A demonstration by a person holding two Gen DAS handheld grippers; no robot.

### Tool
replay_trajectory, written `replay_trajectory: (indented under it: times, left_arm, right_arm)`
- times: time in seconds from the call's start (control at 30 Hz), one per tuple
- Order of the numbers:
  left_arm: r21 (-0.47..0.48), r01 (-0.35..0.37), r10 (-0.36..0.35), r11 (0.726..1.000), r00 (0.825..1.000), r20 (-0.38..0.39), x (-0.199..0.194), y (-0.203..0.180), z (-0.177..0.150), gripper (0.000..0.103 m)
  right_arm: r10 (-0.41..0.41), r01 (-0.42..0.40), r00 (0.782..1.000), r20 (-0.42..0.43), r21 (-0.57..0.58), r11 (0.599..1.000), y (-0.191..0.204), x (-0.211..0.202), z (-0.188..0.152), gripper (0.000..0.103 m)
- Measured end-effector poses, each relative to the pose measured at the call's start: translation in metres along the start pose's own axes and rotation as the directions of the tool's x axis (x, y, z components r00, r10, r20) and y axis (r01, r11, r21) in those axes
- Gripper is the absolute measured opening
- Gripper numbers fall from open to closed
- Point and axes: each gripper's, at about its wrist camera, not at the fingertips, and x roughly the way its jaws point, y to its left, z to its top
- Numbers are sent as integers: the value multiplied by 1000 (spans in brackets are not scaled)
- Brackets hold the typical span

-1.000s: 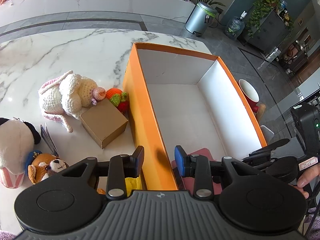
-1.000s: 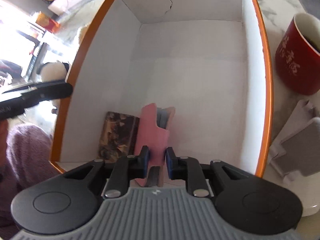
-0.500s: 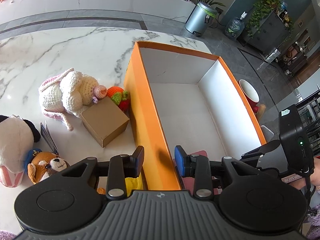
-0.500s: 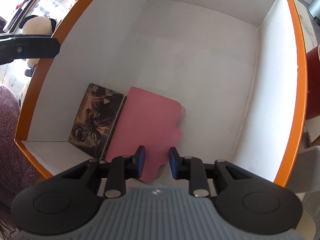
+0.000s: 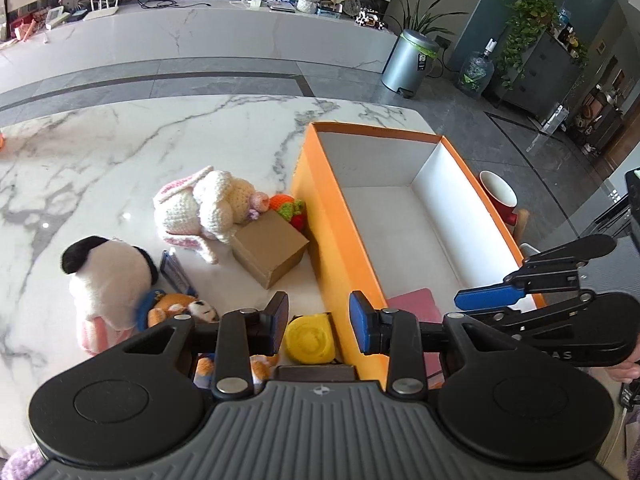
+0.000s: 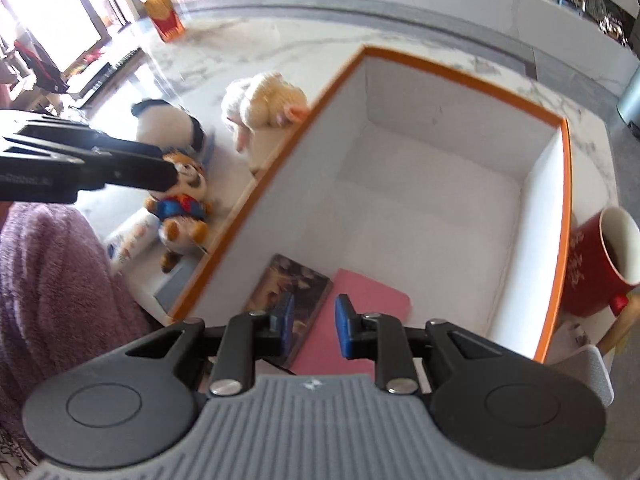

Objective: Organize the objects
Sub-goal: 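Move the right tool back to the pile and grasp the black square case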

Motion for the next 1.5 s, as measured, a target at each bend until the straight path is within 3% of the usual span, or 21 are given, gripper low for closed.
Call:
replay_trajectory:
  times: [0.13,0.23,0.4,0.57,0.63,0.73,0.8,1.0,1.23,1.37,1.5]
  left_arm:
    - [16,-58,58,998,998,0,-18,13,-17,39]
    - [15,-89,89,996,996,-16,-24,26,-32,39]
    - [-13,-91,91,996,995,-29,-25,51,-49,39]
    - [-31,-70,69,997,997,-22,-17,66,-46,39]
    - [-24,-56,55,998,998,-33,-11,69,-45,39]
    - [-3,-37,37,999,998,-45,-3,69,-46,39]
    - [6,-22,22,1000,998,-59,2,69,-48,39]
    - [17,-24,26,1000,995,-98,15,74,-58,39]
    - [-14,-18,16,1000,994,-111,18,85,-63,39]
    - [-20,-16,14,1000,993,-115,19,88,-64,39]
    - [-15,-15,13,1000,993,-118,18,86,-65,39]
  right_arm:
    - [73,-67,995,68,-86,994,42,-13,9,26]
    - [107,-93,992,74,-171,981,72,-14,12,34]
    - [78,-67,996,32,-260,963,101,12,19,34]
    - [-7,3,1000,-13,-280,960,103,49,35,34]
    - [-8,-12,998,-63,-312,950,104,62,40,34]
    - [-1,-60,987,-161,-376,925,115,83,40,38]
    - [-5,-86,977,-211,-419,904,123,94,36,53]
    - [-82,-114,944,-320,-549,828,141,121,22,69]
    - [-189,-103,922,-338,-686,720,157,137,0,75]
    - [-222,-76,923,-315,-713,697,159,144,-6,80]
    - [-226,-67,926,-304,-719,691,157,142,-8,77]
